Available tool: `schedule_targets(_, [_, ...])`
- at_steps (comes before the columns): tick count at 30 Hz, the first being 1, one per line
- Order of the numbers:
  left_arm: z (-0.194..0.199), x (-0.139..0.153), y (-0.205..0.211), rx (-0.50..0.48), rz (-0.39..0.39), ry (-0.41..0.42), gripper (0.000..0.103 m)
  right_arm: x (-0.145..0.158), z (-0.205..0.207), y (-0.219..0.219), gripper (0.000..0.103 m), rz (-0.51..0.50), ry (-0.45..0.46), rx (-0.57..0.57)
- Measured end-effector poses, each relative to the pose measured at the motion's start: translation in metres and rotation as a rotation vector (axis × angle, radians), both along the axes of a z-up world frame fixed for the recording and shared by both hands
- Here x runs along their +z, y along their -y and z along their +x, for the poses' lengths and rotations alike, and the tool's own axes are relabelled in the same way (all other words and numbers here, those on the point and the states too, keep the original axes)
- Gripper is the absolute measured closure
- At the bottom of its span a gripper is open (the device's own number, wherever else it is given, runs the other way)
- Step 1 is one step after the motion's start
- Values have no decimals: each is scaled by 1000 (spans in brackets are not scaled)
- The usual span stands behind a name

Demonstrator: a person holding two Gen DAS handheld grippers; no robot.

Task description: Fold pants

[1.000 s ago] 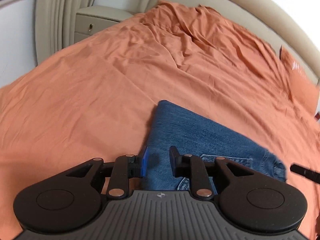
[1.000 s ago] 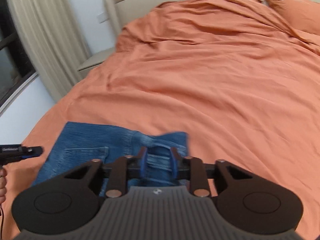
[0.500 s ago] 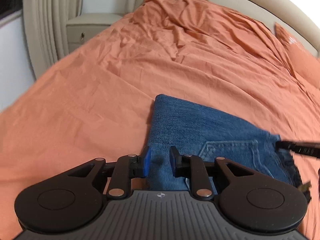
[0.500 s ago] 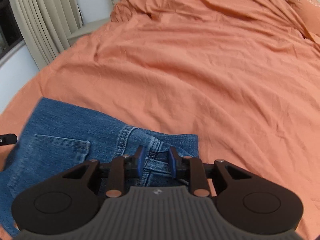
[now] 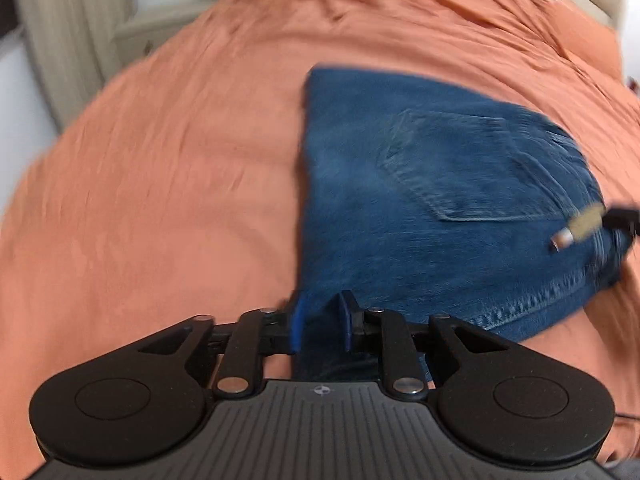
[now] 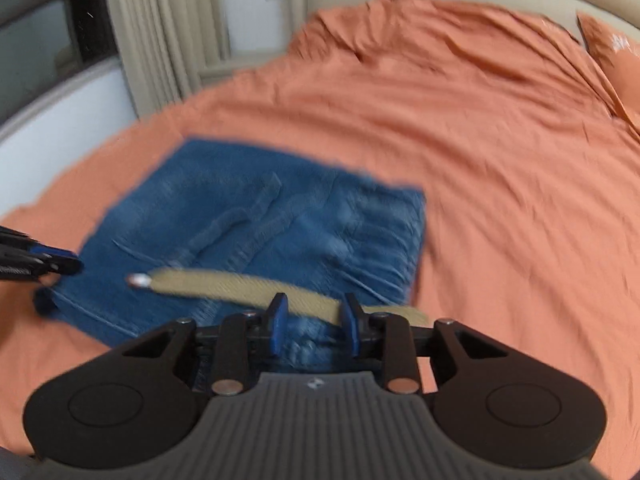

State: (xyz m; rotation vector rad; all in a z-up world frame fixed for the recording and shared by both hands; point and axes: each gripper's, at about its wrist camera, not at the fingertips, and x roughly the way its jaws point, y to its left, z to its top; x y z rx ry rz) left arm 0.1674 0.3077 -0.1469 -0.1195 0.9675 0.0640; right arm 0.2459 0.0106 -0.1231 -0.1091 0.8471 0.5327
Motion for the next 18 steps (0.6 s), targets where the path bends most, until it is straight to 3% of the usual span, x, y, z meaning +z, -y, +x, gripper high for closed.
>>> schedule_targets(2, [-1, 1, -6, 33, -45, -16, 78, -11, 2, 3, 78, 4, -27, -14])
schedule_targets(7, [-7, 17, 10, -71, 56, -66, 79, -11, 7, 3, 78, -4, -48, -24])
schedule_targets(10, [-15, 12, 18, -134, 121, -108, 78, -13, 8, 2, 78, -3, -54, -31])
schedule_targets(14, [-26, 5, 13, -110, 92, -109, 78, -16, 8, -1, 78, -8, -54, -33])
schedule_targets(18, [-31, 21, 19, -125, 125, -130, 78, -9, 14, -4, 76, -31, -69, -26])
